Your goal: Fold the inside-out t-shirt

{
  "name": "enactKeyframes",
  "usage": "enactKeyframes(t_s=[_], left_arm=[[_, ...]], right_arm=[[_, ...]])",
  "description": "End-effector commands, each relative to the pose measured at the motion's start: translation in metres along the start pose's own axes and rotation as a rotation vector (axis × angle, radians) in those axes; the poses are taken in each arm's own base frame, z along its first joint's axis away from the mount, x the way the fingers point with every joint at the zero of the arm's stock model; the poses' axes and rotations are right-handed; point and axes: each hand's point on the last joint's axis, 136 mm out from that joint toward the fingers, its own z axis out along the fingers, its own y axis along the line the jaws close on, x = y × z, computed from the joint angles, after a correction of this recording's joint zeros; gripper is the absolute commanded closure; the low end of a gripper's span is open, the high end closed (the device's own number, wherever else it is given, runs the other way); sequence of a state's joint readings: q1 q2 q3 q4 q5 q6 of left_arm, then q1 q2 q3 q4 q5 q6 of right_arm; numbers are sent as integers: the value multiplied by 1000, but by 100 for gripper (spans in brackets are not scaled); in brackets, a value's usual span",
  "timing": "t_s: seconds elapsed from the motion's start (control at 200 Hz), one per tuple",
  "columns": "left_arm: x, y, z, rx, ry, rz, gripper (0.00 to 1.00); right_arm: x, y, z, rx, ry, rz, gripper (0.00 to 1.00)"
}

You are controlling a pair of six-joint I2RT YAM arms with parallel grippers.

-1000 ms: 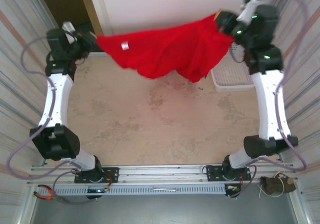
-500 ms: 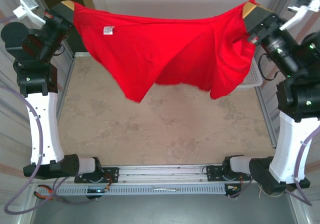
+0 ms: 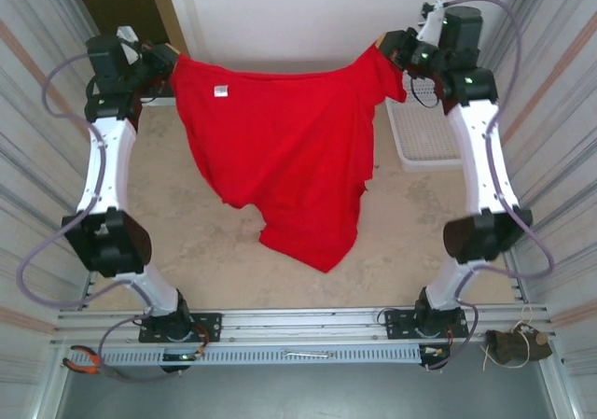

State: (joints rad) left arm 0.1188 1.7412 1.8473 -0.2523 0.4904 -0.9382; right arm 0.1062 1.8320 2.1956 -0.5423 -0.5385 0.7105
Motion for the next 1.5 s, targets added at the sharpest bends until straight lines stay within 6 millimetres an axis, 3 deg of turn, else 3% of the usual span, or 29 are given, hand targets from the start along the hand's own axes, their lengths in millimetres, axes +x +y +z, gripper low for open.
enactKeyframes(t_s=[0.0,0.1,0.22,0.326,0.376,0.386,0.391,0.396,0.431,0.486,0.496,0.531,0.671,0.731,0.797,0.852,0.902,0.987,1.042,1.062,1.117,1.167,1.318,1.498], left_arm=[[-31,-53,-18,107,-70,106,100],[-41,-84,-33,163,-99,148,100],[-37,-105,-55,204,-111,175,100],[-14,-99,-68,209,-85,180,100],[3,-87,-72,196,-62,177,100],[6,-84,-73,194,-56,177,100],[9,-79,-72,186,-49,172,100],[11,-78,-73,184,-46,172,100],[26,-67,-78,170,-23,169,100],[56,-36,-83,124,30,142,100],[62,-32,-85,120,36,140,100],[83,-15,-91,94,62,130,100],[204,76,-109,-75,267,59,100],[249,101,-121,-112,325,21,100],[292,123,-133,-154,370,-6,100],[320,132,-142,-167,406,-15,100],[334,133,-149,-163,426,-11,99],[336,126,-157,-157,439,27,56],[324,120,-158,-175,413,78,40],[317,116,-156,-174,400,100,35],[304,111,-149,-191,385,141,24],[289,106,-135,-190,380,156,21],[256,108,-56,-187,409,193,19],[264,145,61,-207,563,219,20]], right_arm=[[-21,57,-3,-167,-18,-53,100],[-30,87,-12,-221,-49,-91,100],[-33,98,-28,-233,-76,-109,100],[-12,87,-33,-201,-52,-119,100],[4,73,-36,-163,-41,-119,100],[3,78,-41,-171,-54,-131,100],[10,68,-35,-153,-37,-116,100],[7,73,-41,-161,-52,-127,100],[23,60,-41,-142,-42,-109,100],[62,26,-40,-93,-1,-67,100],[78,9,-35,-65,31,-46,100],[98,-4,-40,-31,46,-36,100],[236,-111,-47,226,220,65,100],[291,-154,-56,336,301,110,100],[331,-190,-69,438,355,159,100],[348,-210,-80,504,376,176,100],[351,-225,-90,578,381,174,100],[338,-235,-103,664,374,152,100],[327,-238,-110,720,364,136,100],[323,-238,-112,736,362,135,95],[317,-238,-121,783,367,124,51],[311,-235,-128,812,355,114,37],[296,-219,-130,771,269,116,32],[292,-221,-86,672,252,160,33]])
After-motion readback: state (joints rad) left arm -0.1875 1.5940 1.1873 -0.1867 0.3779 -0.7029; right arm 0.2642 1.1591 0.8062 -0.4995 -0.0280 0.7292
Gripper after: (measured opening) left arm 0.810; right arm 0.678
